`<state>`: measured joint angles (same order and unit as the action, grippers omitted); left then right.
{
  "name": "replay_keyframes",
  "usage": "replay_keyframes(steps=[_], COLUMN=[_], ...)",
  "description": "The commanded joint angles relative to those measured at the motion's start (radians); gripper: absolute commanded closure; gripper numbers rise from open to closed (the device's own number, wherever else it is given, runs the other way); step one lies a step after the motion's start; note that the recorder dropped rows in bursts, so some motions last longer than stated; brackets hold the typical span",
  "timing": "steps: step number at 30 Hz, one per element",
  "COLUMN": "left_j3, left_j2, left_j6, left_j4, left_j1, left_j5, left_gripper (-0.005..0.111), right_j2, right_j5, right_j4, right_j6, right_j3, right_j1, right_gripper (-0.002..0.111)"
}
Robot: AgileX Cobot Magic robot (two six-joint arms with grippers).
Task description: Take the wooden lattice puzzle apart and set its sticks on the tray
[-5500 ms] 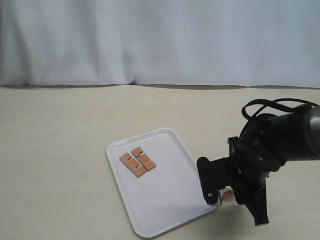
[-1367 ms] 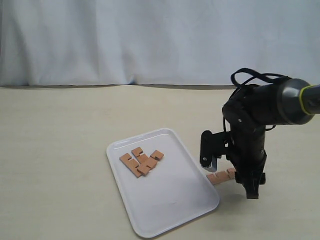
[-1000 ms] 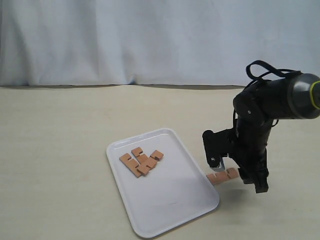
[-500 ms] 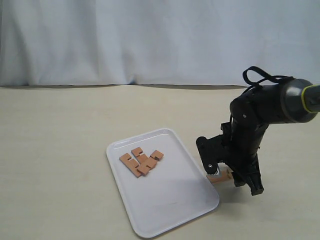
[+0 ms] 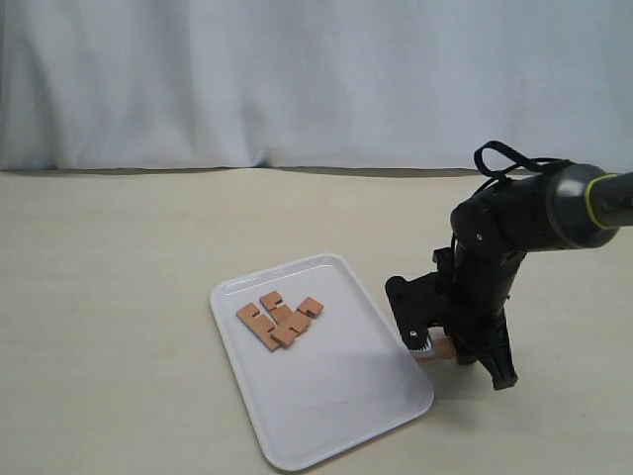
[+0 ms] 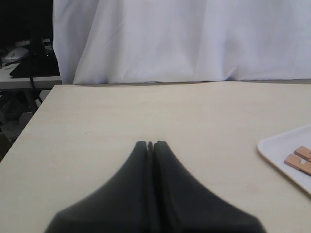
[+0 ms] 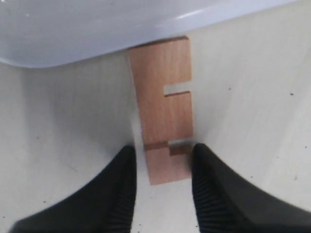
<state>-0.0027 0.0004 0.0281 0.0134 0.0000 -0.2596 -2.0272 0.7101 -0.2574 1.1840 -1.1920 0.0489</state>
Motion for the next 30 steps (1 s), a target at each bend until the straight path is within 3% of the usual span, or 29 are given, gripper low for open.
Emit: replay_keyframes(steps=[1, 15, 21, 26, 28, 30], left_j3=[0.003, 0.003, 0.003, 0.003, 0.003, 0.003], left_j2=[0.000, 0.000, 0.000, 0.000, 0.000, 0.000], left_j6=[-0.002, -0.002, -0.002, -0.002, -0.002, -0.002], left_j4=[-0.002, -0.002, -0.002, -0.002, -0.002, -0.002], left_j1=[0.000, 0.000, 0.000, 0.000, 0.000, 0.000], left_j5=[0.010, 0.010, 0.010, 0.010, 0.008, 0.008], left_gripper=[0.107, 0.107, 0.107, 0.107, 0.107, 0.107], right_j2=[-0.005, 0.074, 0.075, 0.075, 0.075, 0.075], right_j5=[0.000, 0.037, -0.009, 0.003, 0.056, 0.098], right_j4=[0.002, 0.007, -0.021, -0.021, -0.002, 0.041], right_j6=[0.004, -0.080, -0.562, -1.212, -1.422, -1.480], right_j3=[0.000, -0.001, -0.037, -0.086, -0.086, -0.086], right_j1=[-0.001, -0.001, -0.005, -0.005, -0.005, -0.005], right_gripper=[0.101, 0.104, 0.104, 0.101, 0.087, 0.072])
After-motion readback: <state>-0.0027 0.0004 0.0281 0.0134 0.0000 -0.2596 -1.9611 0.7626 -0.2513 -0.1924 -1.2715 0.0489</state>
